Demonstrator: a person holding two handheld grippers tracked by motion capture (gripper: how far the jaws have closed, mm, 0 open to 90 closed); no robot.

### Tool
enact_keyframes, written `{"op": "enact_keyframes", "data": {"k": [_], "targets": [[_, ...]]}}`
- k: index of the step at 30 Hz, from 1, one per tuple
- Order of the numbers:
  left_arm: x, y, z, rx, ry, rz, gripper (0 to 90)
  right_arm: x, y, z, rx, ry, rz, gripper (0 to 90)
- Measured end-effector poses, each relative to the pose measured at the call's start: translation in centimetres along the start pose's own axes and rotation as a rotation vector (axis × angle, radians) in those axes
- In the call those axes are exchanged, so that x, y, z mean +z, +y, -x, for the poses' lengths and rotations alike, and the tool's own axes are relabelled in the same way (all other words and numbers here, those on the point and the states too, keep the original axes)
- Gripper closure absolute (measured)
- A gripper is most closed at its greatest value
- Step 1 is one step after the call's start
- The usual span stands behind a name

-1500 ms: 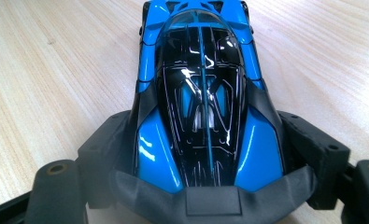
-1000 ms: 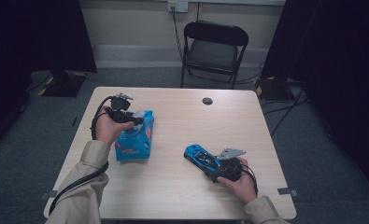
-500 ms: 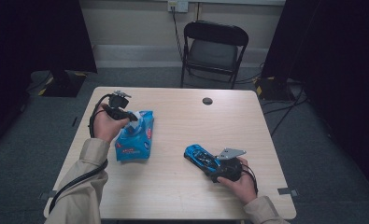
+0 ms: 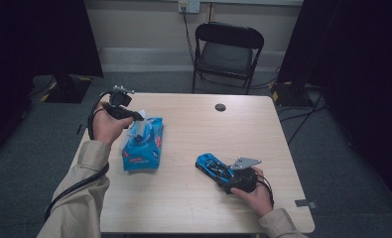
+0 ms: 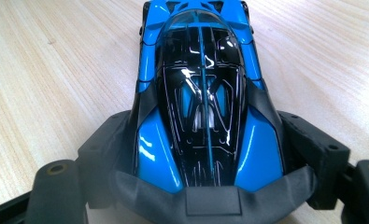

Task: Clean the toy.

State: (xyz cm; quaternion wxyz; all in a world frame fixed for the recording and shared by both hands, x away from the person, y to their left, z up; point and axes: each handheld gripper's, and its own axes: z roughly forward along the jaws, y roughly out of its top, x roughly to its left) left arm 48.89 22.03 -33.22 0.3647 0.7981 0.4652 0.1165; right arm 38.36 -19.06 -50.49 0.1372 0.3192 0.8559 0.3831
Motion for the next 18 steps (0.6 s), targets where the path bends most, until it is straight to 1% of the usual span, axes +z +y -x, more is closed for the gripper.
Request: {"op": "enact_keyframes", "data": {"k": [1, 8, 10, 12, 14, 15, 16, 17, 18], "targets": [[-0.1, 0.1, 0.1, -0.006, 0.001, 0.008, 88.6, 0.0, 0.0, 0.0, 0.000, 0.000, 0.000, 23.7], [-0.8, 1.0, 0.8, 0.007, -0.009, 0.015, 88.6, 0.0, 0.0, 0.0, -0.001, 0.000, 0.000, 23.7], [-1.0, 1.1, 1.0, 0.005, -0.022, 0.028, 88.6, 0.0, 0.0, 0.0, 0.000, 0.000, 0.000, 23.7], [-1.3, 1.3, 1.1, -0.003, -0.052, 0.056, 88.6, 0.0, 0.0, 0.0, -0.001, 0.000, 0.000, 23.7], [-1.6, 1.8, 1.4, 0.006, -0.053, 0.063, 88.6, 0.0, 0.0, 0.0, -0.001, 0.000, 0.000, 23.7], [-1.8, 2.0, 1.5, 0.009, -0.061, 0.061, 88.6, 0.0, 0.0, 0.0, 0.000, 0.000, 0.000, 23.7], [-1.9, 2.2, 1.7, 0.004, -0.060, 0.070, 88.6, 0.0, 0.0, 0.0, 0.000, 0.000, 0.000, 23.7], [-2.0, 2.3, 1.8, 0.006, -0.063, 0.067, 88.6, 0.0, 0.0, 0.0, -0.001, 0.000, 0.000, 23.7], [-2.2, 2.5, 2.0, 0.015, -0.067, 0.070, 88.6, 0.0, 0.0, 0.0, 0.000, 0.000, 0.000, 23.7]]}}
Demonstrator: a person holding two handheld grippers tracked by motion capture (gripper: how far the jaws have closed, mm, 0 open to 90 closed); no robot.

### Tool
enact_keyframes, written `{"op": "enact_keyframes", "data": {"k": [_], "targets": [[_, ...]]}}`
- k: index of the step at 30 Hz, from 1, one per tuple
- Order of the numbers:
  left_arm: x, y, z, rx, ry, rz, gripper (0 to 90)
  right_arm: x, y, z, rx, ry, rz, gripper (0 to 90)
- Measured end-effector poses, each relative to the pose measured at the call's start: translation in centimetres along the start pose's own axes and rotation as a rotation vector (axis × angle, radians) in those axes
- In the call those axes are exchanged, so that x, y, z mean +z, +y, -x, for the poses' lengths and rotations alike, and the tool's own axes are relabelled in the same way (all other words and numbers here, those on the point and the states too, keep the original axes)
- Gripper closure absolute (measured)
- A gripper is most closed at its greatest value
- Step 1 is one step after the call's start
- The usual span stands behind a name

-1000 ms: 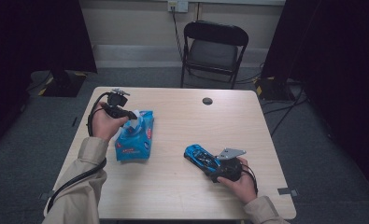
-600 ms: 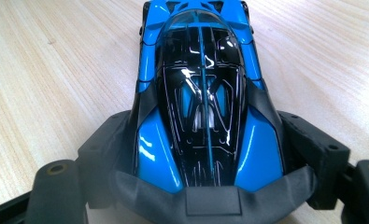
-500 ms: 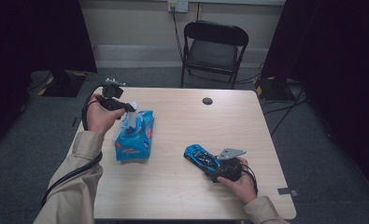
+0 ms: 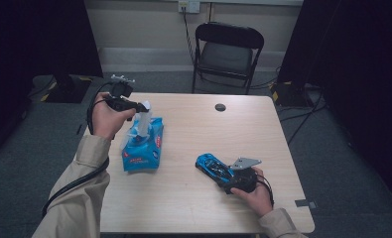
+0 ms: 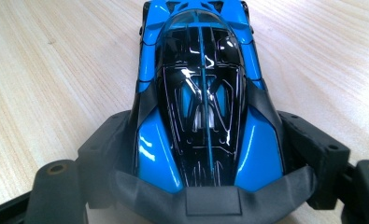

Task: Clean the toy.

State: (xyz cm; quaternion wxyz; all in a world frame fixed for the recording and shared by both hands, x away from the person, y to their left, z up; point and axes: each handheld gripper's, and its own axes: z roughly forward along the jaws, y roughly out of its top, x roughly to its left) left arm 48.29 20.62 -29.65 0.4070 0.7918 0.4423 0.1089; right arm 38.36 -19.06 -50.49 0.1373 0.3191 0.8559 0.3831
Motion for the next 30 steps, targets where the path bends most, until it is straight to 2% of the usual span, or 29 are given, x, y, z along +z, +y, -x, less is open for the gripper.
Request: {"op": "enact_keyframes", "data": {"k": [3, 7, 12, 13, 14, 16, 22, 30], "targets": [[0.0, 0.2, 0.6, 0.001, -0.014, -0.004, 88.6, 0.0, 0.0, 0.0, 0.000, 0.000, 0.000, 23.7], [0.2, 0.4, 1.7, 0.005, -0.061, 0.007, 88.6, 0.0, 0.0, 0.0, 0.000, 0.000, 0.000, 23.7], [0.6, 0.6, 3.6, 0.034, -0.119, 0.017, 88.6, 0.0, 0.0, 0.0, -0.001, 0.000, 0.000, 23.7], [0.9, 0.7, 4.5, 0.055, -0.123, 0.017, 88.6, 0.0, 0.0, 0.0, 0.000, 0.000, 0.000, 23.7], [0.9, 0.7, 4.5, 0.055, -0.123, 0.017, 88.6, 0.0, 0.0, 0.0, 0.000, 0.000, 0.000, 23.7], [1.3, 0.7, 5.4, 0.080, -0.126, 0.001, 88.5, 0.0, 0.0, 0.0, -0.001, 0.000, 0.000, 23.7], [2.9, 0.0, 7.2, 0.102, -0.181, -0.013, 88.5, 0.0, 0.0, 0.0, 0.000, 0.000, 0.000, 23.7], [5.7, -2.1, 8.9, 0.097, -0.257, -0.020, 88.5, 0.0, 0.0, 0.0, 0.000, 0.000, 0.000, 23.7]]}}
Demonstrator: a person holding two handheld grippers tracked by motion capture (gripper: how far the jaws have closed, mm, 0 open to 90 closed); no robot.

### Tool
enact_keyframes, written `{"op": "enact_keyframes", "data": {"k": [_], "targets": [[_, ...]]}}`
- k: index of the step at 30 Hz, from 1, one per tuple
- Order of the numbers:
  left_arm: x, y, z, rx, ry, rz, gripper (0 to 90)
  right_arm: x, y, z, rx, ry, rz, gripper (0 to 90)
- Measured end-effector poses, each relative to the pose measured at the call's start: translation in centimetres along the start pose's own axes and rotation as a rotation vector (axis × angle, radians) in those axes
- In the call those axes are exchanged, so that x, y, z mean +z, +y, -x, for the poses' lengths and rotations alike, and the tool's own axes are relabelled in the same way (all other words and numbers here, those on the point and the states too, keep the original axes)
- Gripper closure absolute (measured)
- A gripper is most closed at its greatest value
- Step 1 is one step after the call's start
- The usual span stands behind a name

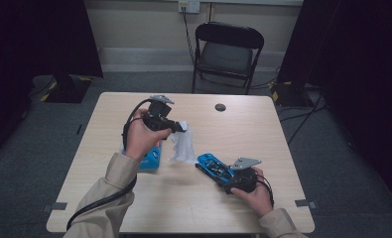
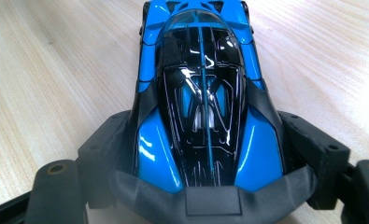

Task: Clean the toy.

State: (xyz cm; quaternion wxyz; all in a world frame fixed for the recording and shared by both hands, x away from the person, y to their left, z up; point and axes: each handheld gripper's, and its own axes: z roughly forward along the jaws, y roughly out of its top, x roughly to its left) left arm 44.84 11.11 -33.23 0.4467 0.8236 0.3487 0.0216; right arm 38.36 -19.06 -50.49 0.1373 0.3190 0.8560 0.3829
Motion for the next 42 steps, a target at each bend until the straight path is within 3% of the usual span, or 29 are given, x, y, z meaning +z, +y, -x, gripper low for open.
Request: {"op": "enact_keyframes", "data": {"k": [5, 12, 13, 14, 22, 25, 28, 29, 30, 33, 36, 42], "targets": [[2.1, -2.5, 0.3, 0.007, -0.018, -0.047, 88.4, 0.0, 0.0, 0.0, -0.001, 0.000, 0.000, 23.7], [4.6, -7.7, -0.4, -0.036, -0.041, -0.145, 88.3, 0.0, 0.0, 0.0, -0.001, 0.000, 0.000, 23.7], [5.1, -9.0, -0.5, -0.041, -0.042, -0.163, 88.2, 0.0, 0.0, 0.0, -0.001, 0.000, -0.001, 23.7], [5.1, -9.0, -0.5, -0.041, -0.042, -0.163, 88.1, 0.0, 0.0, 0.0, -0.001, 0.000, -0.001, 23.7], [6.1, -13.1, 0.3, 0.010, -0.035, -0.257, 86.7, 0.0, 0.0, 0.0, -0.001, 0.000, 0.000, 23.7], [6.1, -13.7, 0.6, 0.037, -0.029, -0.254, 80.0, 0.0, 0.0, 0.0, -0.001, 0.000, 0.000, 23.7], [6.0, -13.9, 1.0, 0.078, 0.004, -0.247, 64.0, 0.0, 0.0, 0.0, -0.001, 0.000, 0.000, 23.7], [6.0, -13.9, 1.1, 0.102, 0.024, -0.255, 54.8, 0.0, 0.0, 0.0, -0.001, 0.000, -0.001, 23.7], [5.9, -13.9, 1.2, 0.134, 0.039, -0.260, 51.3, 0.0, 0.0, 0.0, -0.001, 0.000, 0.000, 23.7], [5.8, -14.1, 1.0, 0.144, 0.071, -0.263, 38.4, 0.0, 0.0, 0.0, -0.001, 0.000, 0.000, 23.7], [5.8, -14.7, 0.8, 0.133, 0.074, -0.277, 35.2, 0.0, 0.0, 0.0, -0.002, 0.000, -0.001, 23.7], [6.0, -15.4, 0.8, 0.155, 0.076, -0.286, 34.2, 0.0, 0.0, 0.0, -0.001, 0.000, 0.000, 23.7]]}}
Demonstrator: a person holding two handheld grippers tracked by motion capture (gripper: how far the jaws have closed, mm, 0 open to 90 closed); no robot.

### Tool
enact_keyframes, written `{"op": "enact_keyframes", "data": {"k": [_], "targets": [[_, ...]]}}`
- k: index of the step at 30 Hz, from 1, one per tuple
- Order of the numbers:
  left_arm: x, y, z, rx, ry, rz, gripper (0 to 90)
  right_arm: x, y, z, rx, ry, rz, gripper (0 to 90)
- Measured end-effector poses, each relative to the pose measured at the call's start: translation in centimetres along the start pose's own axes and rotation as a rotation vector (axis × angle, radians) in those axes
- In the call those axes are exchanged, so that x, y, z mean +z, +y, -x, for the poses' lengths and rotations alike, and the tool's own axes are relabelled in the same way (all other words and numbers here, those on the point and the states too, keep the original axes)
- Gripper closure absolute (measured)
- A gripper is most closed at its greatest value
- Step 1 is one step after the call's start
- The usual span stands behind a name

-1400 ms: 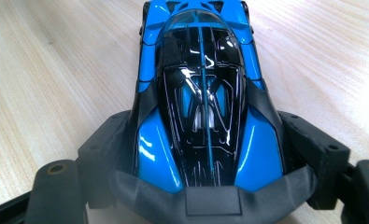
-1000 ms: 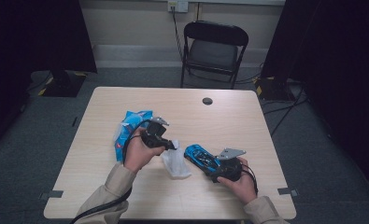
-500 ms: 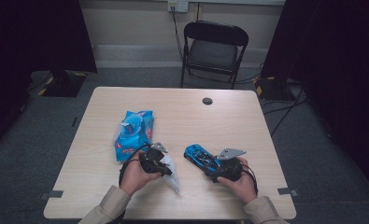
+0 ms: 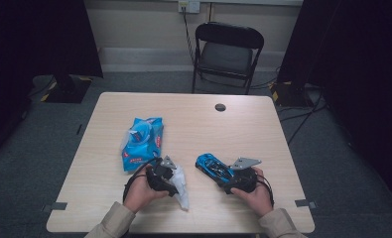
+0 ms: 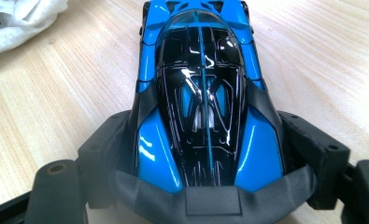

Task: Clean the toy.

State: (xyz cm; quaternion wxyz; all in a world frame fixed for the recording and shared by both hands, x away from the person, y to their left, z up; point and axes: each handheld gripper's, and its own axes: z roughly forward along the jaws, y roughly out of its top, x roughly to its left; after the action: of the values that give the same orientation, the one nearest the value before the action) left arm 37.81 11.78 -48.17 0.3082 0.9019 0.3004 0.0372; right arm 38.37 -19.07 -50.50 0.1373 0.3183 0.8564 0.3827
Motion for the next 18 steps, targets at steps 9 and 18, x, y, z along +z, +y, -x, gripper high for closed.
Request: {"op": "enact_keyframes", "data": {"k": [9, 18], "targets": [[-0.1, 0.2, 0.3, -0.027, 0.000, 0.008, 78.7, 0.0, 0.0, 0.0, 0.000, 0.000, 0.000, 23.7], [-0.5, 3.8, 1.1, -0.041, -0.098, 0.170, 81.5, 0.0, 0.0, 0.0, 0.001, 0.000, 0.000, 23.5]]}}
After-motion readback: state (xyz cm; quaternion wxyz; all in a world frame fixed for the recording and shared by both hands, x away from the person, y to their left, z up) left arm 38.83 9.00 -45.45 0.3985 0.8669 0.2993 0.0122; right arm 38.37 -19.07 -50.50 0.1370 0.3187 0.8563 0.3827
